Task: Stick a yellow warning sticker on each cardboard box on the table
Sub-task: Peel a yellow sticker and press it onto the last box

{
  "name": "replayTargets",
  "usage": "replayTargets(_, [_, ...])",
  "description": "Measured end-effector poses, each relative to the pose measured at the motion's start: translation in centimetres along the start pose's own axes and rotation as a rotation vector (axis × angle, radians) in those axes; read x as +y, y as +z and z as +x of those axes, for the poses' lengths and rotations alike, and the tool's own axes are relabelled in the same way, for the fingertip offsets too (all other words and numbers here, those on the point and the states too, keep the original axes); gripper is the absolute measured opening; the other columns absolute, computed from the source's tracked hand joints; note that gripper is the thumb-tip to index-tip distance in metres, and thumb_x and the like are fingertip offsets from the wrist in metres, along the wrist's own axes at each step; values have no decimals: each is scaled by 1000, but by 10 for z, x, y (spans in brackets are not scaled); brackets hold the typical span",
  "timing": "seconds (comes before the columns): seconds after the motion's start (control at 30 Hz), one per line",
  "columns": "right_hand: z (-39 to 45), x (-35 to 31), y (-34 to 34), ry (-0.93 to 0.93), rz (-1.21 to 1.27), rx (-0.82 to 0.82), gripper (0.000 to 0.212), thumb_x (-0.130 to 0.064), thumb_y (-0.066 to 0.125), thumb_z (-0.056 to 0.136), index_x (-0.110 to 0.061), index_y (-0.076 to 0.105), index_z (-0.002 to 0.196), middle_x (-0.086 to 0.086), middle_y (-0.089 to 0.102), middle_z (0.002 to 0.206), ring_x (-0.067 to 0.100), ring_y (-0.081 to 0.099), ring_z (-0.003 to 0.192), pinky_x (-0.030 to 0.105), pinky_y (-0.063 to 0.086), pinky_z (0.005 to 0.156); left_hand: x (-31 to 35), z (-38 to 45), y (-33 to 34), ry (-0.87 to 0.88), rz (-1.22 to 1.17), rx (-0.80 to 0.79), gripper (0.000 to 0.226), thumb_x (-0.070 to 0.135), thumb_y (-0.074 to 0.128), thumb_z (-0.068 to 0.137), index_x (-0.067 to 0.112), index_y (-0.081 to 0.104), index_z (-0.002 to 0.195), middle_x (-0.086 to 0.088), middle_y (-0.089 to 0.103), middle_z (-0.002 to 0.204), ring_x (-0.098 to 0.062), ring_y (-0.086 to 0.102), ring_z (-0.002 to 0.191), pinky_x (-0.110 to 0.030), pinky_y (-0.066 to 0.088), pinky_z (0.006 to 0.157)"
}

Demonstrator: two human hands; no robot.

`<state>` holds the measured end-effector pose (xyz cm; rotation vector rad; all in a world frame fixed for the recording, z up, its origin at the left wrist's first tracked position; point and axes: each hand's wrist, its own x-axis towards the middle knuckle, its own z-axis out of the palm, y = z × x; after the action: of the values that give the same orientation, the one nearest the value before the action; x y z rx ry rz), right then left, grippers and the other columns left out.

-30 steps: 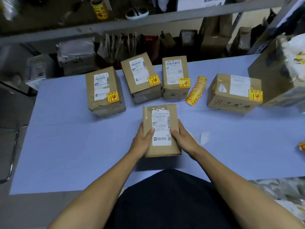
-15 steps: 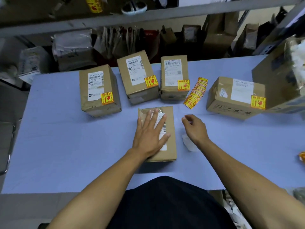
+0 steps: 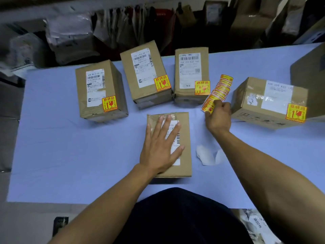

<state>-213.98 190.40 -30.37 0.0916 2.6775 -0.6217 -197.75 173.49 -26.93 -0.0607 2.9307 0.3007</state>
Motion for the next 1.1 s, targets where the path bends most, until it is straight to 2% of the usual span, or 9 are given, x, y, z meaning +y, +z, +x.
replayTargets(0.17, [1, -1, 3, 55, 24, 43, 51, -13, 69, 90, -1, 43, 133, 24, 41, 135, 44, 48, 121, 49, 49, 84, 0, 0, 0, -5, 10, -3, 70, 64, 27, 96, 34, 14, 157, 1, -2, 167, -20, -9, 153, -47, -10, 119])
replayTargets(0.3, [5, -2, 2, 125, 154, 109, 37, -18, 68, 91, -3, 52, 121, 21, 46, 130, 41, 53, 115, 42, 46, 83, 0, 0, 0, -7, 16, -1, 70, 65, 28, 96, 35, 12, 157, 3, -5, 166, -19, -10, 153, -46, -11, 119])
replayTargets(0.47, [11, -1, -2, 266, 350, 124, 22, -22, 70, 91, -10, 61, 107, 14, 66, 117, 35, 62, 107, 35, 45, 76, 0, 0, -1, -12, 8, -5, 70, 65, 26, 95, 34, 12, 157, 4, -7, 166, -18, -12, 153, -48, -9, 120])
replayTargets(0.6, [12, 3, -8, 282, 362, 147, 22, -23, 72, 89, -14, 66, 108, 9, 70, 111, 32, 64, 104, 31, 42, 72, 0, -1, -2, -16, -24, -4, 70, 64, 27, 95, 35, 13, 157, 6, -8, 165, -16, -13, 152, -48, -7, 121])
replayTargets(0.8, [7, 6, -12, 250, 279, 141, 19, -25, 66, 94, -14, 67, 110, 11, 71, 113, 33, 64, 106, 33, 41, 74, 0, 0, -1, -17, -22, -5, 70, 65, 25, 95, 35, 12, 157, 7, -10, 164, -14, -16, 151, -47, -9, 120])
replayTargets(0.9, [2, 8, -17, 250, 321, 164, 23, -23, 65, 95, -13, 72, 114, 9, 72, 118, 31, 64, 110, 33, 46, 81, -1, 0, -1, -18, -15, -12, 70, 66, 23, 95, 36, 9, 156, 8, -13, 163, -13, -19, 150, -46, -11, 120])
replayTargets(1.1, [-16, 13, -23, 215, 368, 225, 20, -16, 66, 93, -9, 77, 108, 11, 75, 112, 30, 67, 106, 31, 48, 85, -1, -1, -6, -5, -51, -38, 71, 68, 18, 94, 36, 10, 157, 8, -11, 164, -10, -23, 148, -45, -15, 118])
